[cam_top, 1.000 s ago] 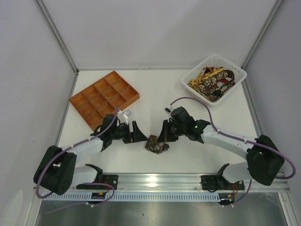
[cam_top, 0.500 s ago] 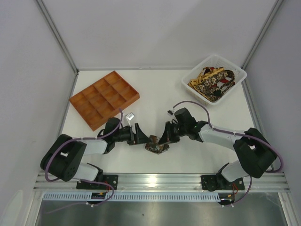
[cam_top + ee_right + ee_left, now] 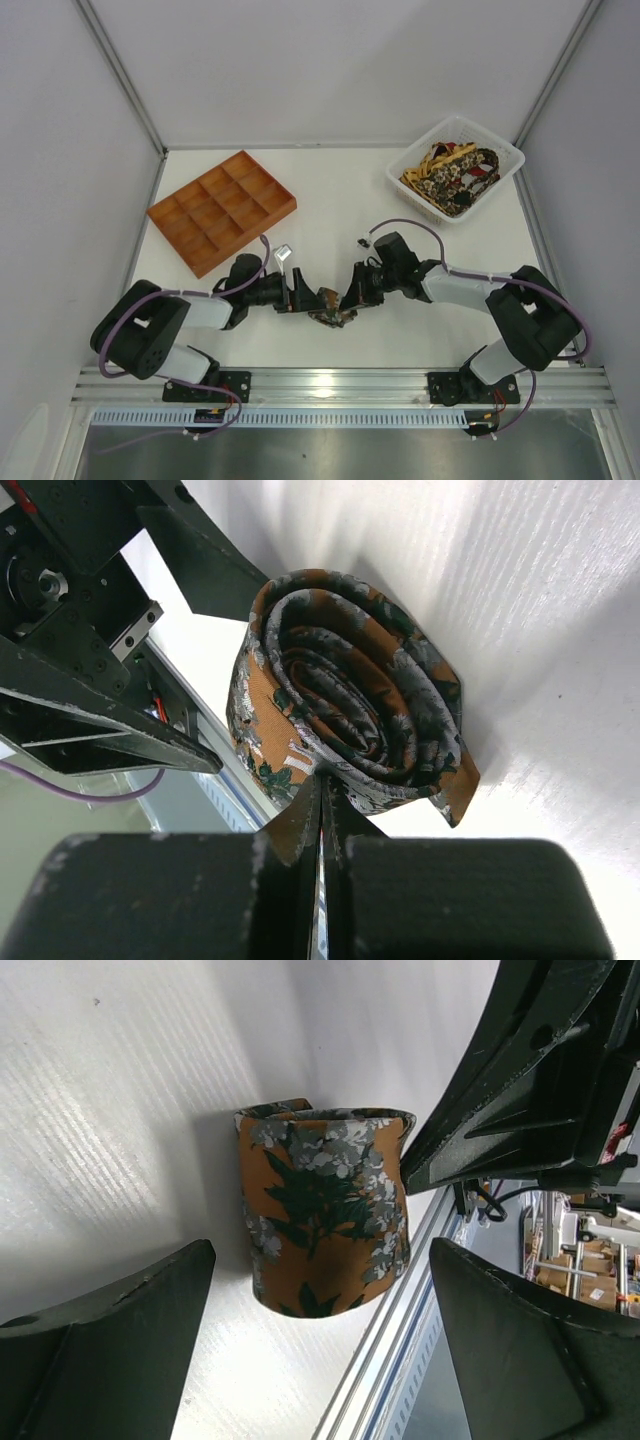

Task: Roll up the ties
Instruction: Roll the tie

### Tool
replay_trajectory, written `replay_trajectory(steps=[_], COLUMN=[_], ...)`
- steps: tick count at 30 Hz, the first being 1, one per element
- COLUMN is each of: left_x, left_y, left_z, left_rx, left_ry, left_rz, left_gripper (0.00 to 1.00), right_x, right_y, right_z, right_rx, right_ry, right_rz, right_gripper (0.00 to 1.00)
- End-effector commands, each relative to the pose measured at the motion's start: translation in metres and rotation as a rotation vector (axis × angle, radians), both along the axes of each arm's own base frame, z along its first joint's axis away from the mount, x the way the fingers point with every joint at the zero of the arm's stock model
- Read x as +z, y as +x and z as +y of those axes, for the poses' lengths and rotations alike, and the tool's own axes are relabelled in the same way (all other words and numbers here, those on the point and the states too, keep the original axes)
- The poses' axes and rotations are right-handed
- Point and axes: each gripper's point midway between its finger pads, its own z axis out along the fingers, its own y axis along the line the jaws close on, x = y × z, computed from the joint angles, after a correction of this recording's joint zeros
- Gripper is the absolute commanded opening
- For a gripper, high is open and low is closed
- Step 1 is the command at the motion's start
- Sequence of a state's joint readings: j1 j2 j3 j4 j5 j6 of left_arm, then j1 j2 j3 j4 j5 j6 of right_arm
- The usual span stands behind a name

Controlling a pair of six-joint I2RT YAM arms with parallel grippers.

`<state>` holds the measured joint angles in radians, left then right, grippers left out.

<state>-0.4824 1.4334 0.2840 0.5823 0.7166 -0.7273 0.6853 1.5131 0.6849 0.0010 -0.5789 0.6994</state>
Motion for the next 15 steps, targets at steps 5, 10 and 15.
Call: replay_trajectory(steps=[5, 10, 15], left_x=[0.005, 0.005, 0.001], left_y=[0.010, 0.011, 0.007], left_z=[-0.010, -0.018, -0.024], left_rx=[-0.042, -0.073, -0.102], left_ry=[-0.022, -0.042, -0.046], left_rz=[-0.069, -0.064, -0.034], left_gripper=[0.96, 0.96, 0.96], right_x=[-0.009, -0.010, -0.012], right_y=[0.002, 0.002, 0.005], right_z=[-0.004, -0.006, -0.008], right_rx=[0.031, 0.042, 0.037], right_ry=[-0.006, -0.007, -0.006], right_rz=[-0.027, -0.029, -0.028], right_gripper=[0.00, 0.00, 0.00])
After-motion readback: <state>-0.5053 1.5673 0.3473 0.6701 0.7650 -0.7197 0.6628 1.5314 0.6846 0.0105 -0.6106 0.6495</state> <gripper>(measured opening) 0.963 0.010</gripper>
